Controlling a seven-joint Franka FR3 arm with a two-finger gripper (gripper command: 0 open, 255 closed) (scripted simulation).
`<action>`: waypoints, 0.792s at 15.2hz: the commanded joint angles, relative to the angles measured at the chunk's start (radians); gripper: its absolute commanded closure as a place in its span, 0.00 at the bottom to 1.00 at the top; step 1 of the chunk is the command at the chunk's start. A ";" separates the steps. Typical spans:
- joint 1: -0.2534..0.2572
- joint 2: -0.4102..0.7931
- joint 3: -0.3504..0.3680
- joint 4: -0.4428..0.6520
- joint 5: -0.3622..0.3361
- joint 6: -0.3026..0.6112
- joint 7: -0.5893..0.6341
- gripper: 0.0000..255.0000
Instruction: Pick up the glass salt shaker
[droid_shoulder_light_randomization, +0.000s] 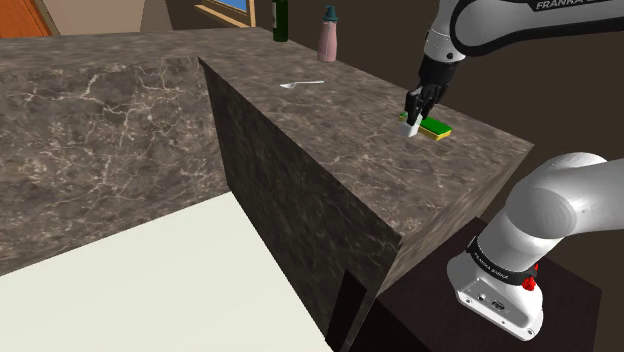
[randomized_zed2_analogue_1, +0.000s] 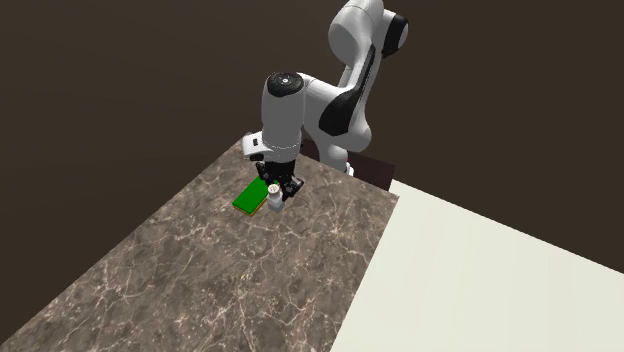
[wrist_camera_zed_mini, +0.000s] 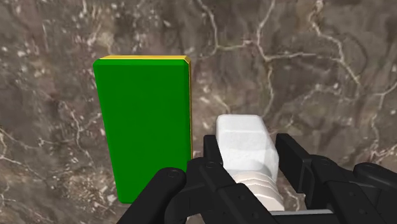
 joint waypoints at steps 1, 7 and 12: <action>0.000 0.001 0.000 -0.001 0.000 0.000 0.000 1.00; -0.001 0.000 0.000 0.010 0.000 -0.012 -0.001 1.00; -0.001 -0.002 -0.001 0.077 0.001 -0.079 -0.008 1.00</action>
